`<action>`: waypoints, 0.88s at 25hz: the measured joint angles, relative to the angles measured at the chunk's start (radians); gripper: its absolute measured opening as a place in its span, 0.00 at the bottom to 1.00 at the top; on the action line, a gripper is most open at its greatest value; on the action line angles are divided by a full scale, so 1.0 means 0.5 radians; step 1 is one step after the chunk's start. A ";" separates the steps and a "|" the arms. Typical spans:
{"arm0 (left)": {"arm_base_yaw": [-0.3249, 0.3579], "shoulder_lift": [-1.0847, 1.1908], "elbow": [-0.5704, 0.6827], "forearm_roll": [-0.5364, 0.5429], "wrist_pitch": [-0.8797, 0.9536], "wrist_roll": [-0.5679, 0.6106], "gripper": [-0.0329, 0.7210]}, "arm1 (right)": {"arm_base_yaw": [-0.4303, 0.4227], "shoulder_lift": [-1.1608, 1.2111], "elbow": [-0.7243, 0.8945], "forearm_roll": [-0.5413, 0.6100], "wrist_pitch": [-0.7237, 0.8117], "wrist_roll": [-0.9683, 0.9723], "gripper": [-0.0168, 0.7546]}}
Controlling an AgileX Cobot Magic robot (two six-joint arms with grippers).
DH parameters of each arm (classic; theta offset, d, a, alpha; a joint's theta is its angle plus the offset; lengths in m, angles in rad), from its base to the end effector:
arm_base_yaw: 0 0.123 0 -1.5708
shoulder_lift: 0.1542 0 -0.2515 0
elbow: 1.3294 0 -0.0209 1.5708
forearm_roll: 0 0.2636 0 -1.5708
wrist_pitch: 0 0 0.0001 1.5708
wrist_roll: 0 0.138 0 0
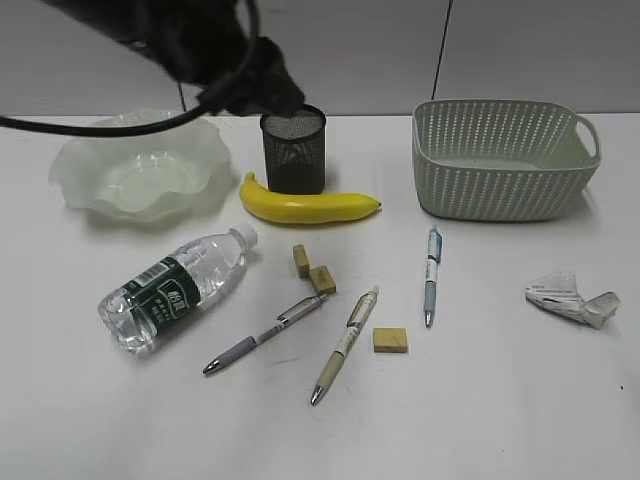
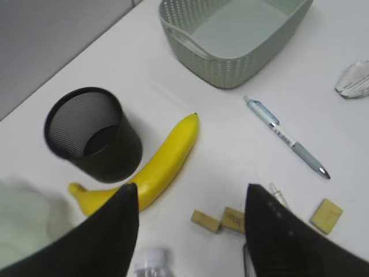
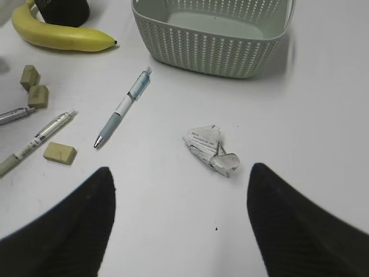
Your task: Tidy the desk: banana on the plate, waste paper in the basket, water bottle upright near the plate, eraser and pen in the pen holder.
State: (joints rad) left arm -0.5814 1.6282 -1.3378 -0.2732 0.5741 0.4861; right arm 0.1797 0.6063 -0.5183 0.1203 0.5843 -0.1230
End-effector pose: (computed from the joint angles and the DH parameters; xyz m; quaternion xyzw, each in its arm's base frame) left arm 0.3349 -0.2443 0.2420 0.3987 0.8258 -0.1305 0.3770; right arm 0.1916 0.0441 0.2413 -0.1044 0.8736 0.0663 0.4706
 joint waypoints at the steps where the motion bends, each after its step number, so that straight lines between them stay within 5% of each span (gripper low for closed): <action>1: -0.020 0.106 -0.135 0.000 0.053 0.002 0.63 | 0.000 0.000 0.000 0.005 0.000 0.000 0.75; 12: -0.070 1.034 -1.300 0.018 0.859 0.053 0.66 | 0.007 0.000 0.002 0.033 0.000 0.000 0.75; 22: -0.097 1.415 -1.528 0.258 0.841 0.094 0.66 | 0.058 -0.054 0.002 0.041 0.343 0.009 0.75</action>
State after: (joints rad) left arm -0.6301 2.3355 -2.1020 -0.1443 0.9946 0.5329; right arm 0.2088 0.5793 -0.5173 0.1408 0.7560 -0.1185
